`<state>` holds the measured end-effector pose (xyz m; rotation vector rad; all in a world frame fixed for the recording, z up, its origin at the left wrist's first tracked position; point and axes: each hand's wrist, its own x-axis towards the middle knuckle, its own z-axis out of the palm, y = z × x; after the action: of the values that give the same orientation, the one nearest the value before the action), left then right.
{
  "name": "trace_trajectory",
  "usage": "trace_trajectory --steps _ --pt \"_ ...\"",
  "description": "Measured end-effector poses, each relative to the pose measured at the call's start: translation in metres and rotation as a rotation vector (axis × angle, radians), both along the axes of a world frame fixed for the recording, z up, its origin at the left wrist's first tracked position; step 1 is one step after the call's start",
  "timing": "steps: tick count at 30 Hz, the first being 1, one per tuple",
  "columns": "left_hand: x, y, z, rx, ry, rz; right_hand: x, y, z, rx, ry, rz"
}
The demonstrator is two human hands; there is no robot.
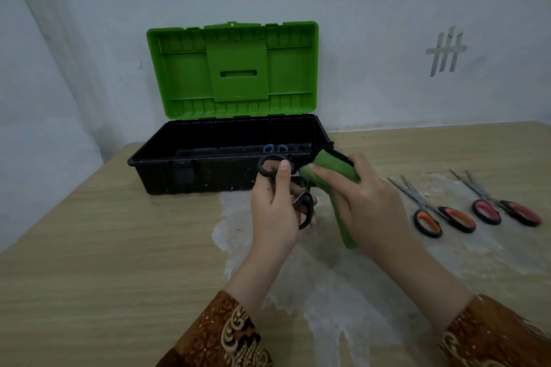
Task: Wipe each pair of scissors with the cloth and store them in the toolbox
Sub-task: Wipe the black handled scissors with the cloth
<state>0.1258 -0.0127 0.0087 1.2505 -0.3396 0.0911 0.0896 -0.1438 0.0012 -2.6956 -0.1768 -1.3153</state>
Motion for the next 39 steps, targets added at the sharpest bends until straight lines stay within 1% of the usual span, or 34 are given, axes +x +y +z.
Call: trace_trajectory --steps 4,7,10,12,14,16,19,21,23,27,32,34,39 --pt "-0.003 0.002 0.001 0.037 -0.046 -0.108 0.002 -0.016 0.002 0.101 -0.001 -0.071" --pt "-0.002 0.002 0.001 0.072 -0.094 -0.182 0.004 -0.035 0.002 0.147 0.012 -0.165" --pt "-0.003 0.001 0.003 0.053 -0.089 -0.19 0.002 -0.055 0.002 0.237 0.016 -0.27" --pt "-0.002 0.002 0.004 0.029 -0.079 -0.162 -0.002 -0.06 0.004 0.296 -0.027 -0.292" --pt "0.0 0.003 0.005 0.008 -0.054 -0.111 -0.005 -0.053 0.011 0.31 -0.087 -0.238" --pt "0.002 0.003 0.002 0.001 -0.038 -0.07 -0.007 -0.036 0.015 0.24 -0.107 -0.135" --pt "0.005 0.002 -0.004 0.014 -0.056 -0.003 -0.009 -0.001 0.005 0.11 0.003 0.082" --pt "0.008 0.005 -0.005 0.018 -0.071 0.056 -0.007 0.012 -0.002 0.018 0.065 0.165" --pt "0.009 0.007 -0.006 0.01 -0.076 0.072 -0.004 0.011 -0.001 -0.048 0.057 0.132" --pt "0.006 0.002 -0.006 0.023 -0.082 -0.002 -0.002 -0.001 0.002 0.019 0.028 -0.031" --pt "0.007 0.003 -0.008 0.063 -0.133 0.046 -0.008 0.004 -0.002 -0.051 0.031 0.131" --pt "0.007 0.003 -0.007 0.063 -0.14 0.042 -0.005 0.004 -0.001 -0.016 0.029 0.092" --pt "-0.002 -0.001 -0.005 0.015 -0.092 -0.009 -0.001 -0.006 -0.002 0.137 0.007 -0.026"
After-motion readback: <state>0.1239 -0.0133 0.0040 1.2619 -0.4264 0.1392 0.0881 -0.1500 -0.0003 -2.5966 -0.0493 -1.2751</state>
